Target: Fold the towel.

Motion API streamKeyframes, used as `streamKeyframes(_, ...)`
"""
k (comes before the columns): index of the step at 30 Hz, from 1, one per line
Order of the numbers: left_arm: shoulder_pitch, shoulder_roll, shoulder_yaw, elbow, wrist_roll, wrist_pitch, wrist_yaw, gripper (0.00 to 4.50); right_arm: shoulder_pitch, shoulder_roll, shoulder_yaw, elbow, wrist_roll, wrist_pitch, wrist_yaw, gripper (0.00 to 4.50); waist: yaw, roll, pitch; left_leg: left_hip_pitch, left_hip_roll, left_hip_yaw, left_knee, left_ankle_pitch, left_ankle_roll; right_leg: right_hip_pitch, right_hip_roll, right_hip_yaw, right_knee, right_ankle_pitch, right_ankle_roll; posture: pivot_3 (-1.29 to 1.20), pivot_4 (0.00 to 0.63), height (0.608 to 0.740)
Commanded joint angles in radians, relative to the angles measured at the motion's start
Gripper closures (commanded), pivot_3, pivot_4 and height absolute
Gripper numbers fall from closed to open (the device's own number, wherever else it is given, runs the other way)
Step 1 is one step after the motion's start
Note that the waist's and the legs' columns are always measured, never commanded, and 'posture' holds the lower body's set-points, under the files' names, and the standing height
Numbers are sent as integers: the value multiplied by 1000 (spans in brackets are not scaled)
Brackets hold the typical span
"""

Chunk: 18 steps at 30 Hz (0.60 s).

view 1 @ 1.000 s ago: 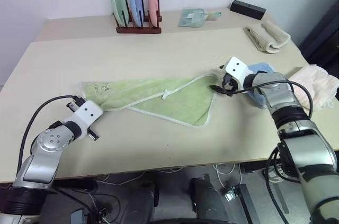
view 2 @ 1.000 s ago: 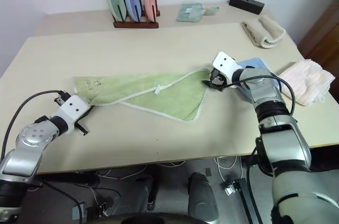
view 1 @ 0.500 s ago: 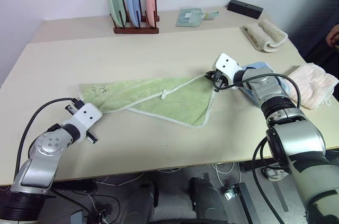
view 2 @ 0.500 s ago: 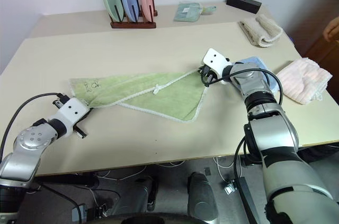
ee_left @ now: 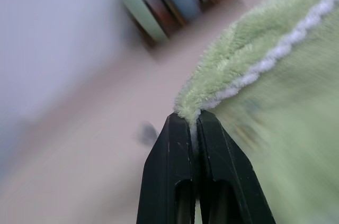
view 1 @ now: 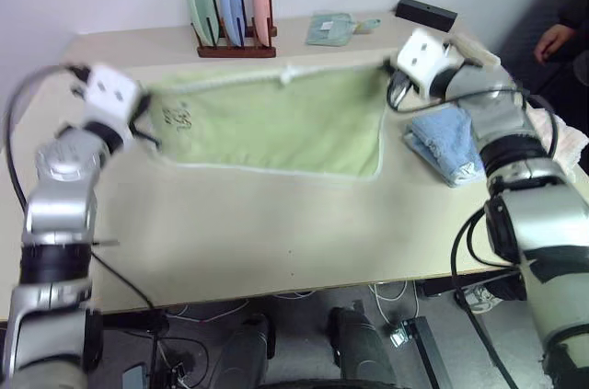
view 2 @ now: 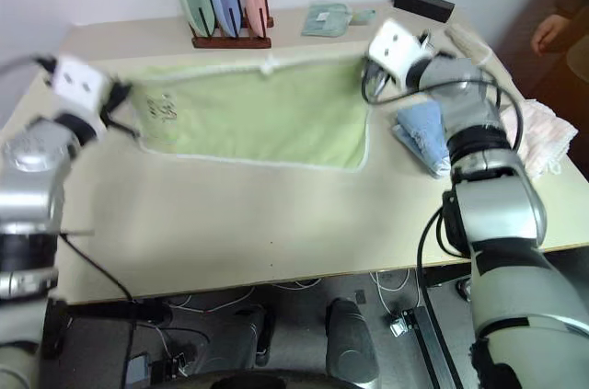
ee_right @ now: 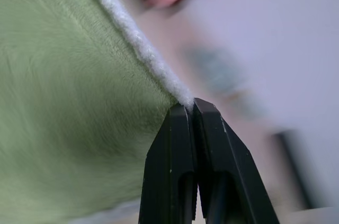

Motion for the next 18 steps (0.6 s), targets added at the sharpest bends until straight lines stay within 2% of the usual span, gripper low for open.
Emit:
streamKeyframes(1,-158,47,99,106,-30,-65,60,4500,-98,-47,-52,-68,20,-48,-35,4428,-4,0,0,-1,0,1,0,0,-1,-2,0,0,-1,0,0,0,150,737)
streamKeyframes(4,-168,72,123,106,-70,-47,16,4500,-99,-52,-76,-128,66,-43,47,4428,-21,0,0,-1,1,5,-1,-3,-2,-3,-1,0,-1,0,0,0,150,737)
streamKeyframes(6,2,116,142,-22,-121,0,-109,4500,33,-62,-79,-346,175,37,246,4428,-28,0,-1,0,1,8,-1,-4,0,-3,-2,0,-1,0,0,0,150,737)
streamKeyframes(8,185,140,172,-155,-178,38,-203,4500,181,-85,-70,-567,250,138,370,4428,-30,1,-2,3,4,9,-2,-8,4,-3,-2,0,1,0,1,0,150,737)
streamKeyframes(13,550,150,260,-412,-291,170,-307,4500,497,-149,-74,-988,364,416,478,4428,-17,-1,0,-5,5,10,6,-12,11,-11,-4,0,9,0,1,0,150,737)
streamKeyframes(16,801,149,320,-536,-313,232,-377,4500,714,-246,-100,-1232,456,604,562,4428,4,-1,0,-10,5,9,12,-12,11,-15,-4,0,11,0,1,0,150,737)
streamKeyframes(18,909,149,365,-591,-346,279,-409,4500,812,-312,-126,-1349,520,705,601,4428,15,-1,0,-8,5,10,12,-13,12,-11,-5,0,9,0,0,0,150,737)
